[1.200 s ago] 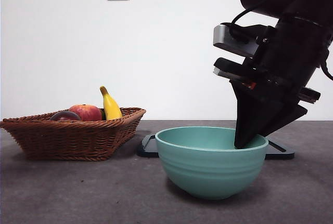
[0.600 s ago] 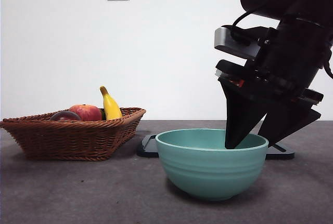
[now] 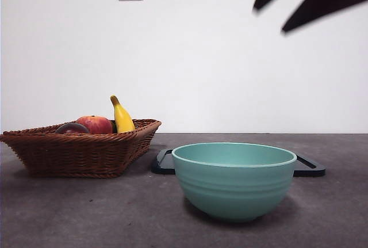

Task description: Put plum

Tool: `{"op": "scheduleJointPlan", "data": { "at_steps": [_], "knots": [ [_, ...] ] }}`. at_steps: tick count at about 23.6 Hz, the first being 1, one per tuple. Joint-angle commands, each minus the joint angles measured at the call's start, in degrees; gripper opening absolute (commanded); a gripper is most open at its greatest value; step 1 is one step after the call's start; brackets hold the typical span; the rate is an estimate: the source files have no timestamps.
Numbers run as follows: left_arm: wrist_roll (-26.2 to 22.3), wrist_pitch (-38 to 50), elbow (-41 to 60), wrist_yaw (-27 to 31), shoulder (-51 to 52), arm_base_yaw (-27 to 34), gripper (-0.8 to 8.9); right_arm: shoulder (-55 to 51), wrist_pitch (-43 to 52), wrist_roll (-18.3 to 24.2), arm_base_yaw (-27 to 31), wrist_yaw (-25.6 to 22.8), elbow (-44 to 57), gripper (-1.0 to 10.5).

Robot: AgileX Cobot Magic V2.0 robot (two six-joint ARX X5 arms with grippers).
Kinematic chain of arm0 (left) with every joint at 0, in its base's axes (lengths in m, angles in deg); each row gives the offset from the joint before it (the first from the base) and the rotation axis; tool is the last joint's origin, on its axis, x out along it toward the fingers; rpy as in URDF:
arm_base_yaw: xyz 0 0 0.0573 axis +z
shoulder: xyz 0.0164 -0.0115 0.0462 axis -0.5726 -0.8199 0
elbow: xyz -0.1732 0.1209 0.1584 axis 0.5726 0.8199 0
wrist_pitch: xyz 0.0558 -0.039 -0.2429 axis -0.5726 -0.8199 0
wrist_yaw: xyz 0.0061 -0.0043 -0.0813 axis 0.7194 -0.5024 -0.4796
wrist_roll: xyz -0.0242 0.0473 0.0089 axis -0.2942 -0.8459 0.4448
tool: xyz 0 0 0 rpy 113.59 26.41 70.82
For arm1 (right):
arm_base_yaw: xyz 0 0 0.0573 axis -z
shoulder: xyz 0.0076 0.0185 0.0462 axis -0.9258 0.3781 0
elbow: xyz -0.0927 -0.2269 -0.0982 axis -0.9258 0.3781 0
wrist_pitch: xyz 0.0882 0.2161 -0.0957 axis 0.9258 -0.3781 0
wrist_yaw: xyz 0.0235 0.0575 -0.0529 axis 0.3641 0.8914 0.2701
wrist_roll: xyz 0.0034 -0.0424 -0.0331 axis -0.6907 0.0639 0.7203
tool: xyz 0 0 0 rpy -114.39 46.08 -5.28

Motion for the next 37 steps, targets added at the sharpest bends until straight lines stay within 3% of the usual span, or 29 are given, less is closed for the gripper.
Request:
{"op": "scheduleJointPlan", "data": {
  "at_steps": [1, 4, 8, 20, 22, 25, 27, 37],
  "knots": [
    [-0.9, 0.6, -0.5, -0.2, -0.2, -0.2, 4.06, -3.9, -3.8, -0.2, -0.5, 4.1, -0.9, 2.7],
    [-0.9, 0.6, -0.5, -0.2, -0.2, -0.2, 4.06, -8.9, -11.2, 0.0, -0.5, 6.9, -0.9, 2.7],
    [-0.9, 0.6, -0.5, -0.2, -0.2, -0.2, 4.06, -12.7, -17.2, 1.2, -0.5, 6.9, -0.9, 2.7],
    [-0.7, 0.5, -0.5, -0.2, -0.2, -0.2, 3.99, -13.2, -17.3, 1.2, -0.5, 6.8, -0.9, 2.7],
    [-0.7, 0.3, -0.5, -0.2, -0.2, -0.2, 3.37, -13.2, -17.4, 1.2, -0.5, 6.8, -0.9, 2.4],
    [-0.7, 0.4, -0.5, -0.2, -0.2, -0.2, 1.06, -13.2, -17.3, 1.2, -0.5, 6.8, -0.9, 0.3],
    [-0.7, 0.4, -0.5, -0.2, -0.2, -0.2, 0.07, -13.2, -17.3, 1.7, -0.5, 6.8, -0.9, 0.1],
    [-0.7, 0.3, -0.5, -0.2, -0.2, -0.2, 0.09, -13.2, -15.6, 2.3, -0.5, 6.6, -0.9, 0.1]
  ]
}}
